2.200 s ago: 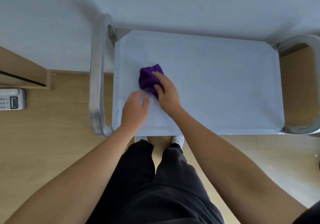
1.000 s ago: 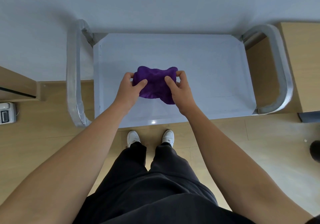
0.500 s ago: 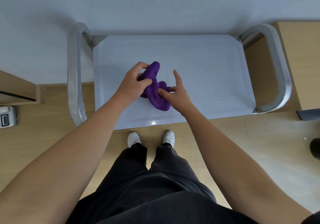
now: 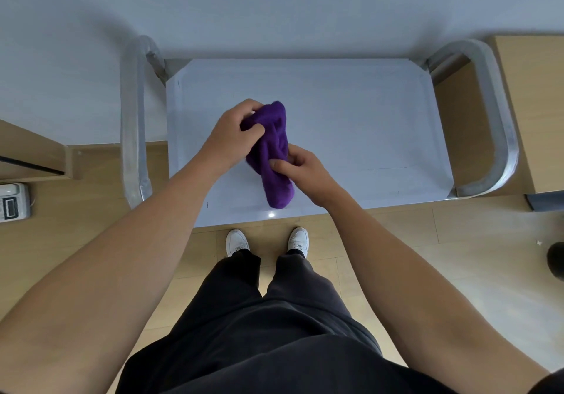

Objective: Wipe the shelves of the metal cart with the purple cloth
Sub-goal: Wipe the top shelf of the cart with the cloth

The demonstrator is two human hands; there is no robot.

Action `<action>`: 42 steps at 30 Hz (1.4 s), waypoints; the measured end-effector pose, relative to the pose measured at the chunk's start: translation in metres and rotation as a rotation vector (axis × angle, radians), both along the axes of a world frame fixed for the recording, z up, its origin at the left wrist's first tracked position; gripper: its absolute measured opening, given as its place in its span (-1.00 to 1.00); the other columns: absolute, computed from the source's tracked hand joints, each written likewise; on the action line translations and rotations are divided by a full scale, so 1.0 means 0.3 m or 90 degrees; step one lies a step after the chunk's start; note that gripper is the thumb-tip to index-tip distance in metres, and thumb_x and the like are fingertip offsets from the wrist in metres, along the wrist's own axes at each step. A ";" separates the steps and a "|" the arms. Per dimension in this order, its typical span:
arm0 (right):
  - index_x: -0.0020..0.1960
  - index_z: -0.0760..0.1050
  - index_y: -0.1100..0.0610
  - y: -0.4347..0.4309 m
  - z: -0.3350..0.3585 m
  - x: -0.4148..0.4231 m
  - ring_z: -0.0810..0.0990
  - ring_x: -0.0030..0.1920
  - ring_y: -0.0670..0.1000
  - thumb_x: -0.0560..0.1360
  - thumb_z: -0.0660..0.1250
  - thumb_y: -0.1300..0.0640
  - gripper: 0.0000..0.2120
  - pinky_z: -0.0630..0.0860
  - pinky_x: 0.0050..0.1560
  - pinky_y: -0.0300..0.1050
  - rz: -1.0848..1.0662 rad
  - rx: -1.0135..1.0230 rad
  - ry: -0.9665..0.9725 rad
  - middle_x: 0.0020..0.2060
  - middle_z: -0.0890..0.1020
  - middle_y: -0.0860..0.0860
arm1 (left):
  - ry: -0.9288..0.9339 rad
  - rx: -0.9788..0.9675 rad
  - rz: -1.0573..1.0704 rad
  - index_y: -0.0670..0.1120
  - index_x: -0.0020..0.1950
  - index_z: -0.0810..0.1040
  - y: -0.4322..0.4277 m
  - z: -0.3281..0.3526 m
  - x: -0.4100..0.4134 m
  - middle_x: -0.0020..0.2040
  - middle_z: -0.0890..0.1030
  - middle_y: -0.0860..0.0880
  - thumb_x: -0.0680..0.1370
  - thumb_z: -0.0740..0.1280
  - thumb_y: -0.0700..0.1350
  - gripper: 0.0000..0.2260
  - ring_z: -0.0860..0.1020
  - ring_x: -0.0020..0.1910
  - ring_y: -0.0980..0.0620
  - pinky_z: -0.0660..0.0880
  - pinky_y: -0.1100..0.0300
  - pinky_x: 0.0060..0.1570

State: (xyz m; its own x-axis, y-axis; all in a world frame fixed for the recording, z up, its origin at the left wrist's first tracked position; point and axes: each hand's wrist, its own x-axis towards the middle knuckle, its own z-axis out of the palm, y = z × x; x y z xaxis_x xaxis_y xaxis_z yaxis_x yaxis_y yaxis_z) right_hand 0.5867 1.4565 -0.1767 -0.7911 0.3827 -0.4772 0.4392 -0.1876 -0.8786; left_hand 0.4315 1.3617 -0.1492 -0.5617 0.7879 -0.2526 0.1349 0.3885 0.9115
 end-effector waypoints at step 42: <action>0.53 0.13 -0.10 0.083 0.049 -0.017 0.62 0.09 -0.04 0.51 0.43 0.12 -0.28 0.62 0.09 -0.08 -0.240 0.163 -0.017 0.09 0.60 0.01 | -0.046 -0.029 0.243 -0.13 0.24 0.44 -0.041 -0.057 0.014 0.05 0.62 -0.04 0.48 0.45 -0.03 -0.59 0.61 0.01 0.04 0.59 0.16 -0.01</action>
State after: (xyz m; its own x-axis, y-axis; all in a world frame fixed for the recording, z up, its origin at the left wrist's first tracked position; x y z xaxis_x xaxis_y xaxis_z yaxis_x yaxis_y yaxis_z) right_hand 0.5817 1.4815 -0.1619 -0.5630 0.7497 -0.3480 0.4045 -0.1173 -0.9070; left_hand 0.4358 1.3493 -0.1664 -0.7913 0.5133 -0.3321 -0.0912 0.4379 0.8944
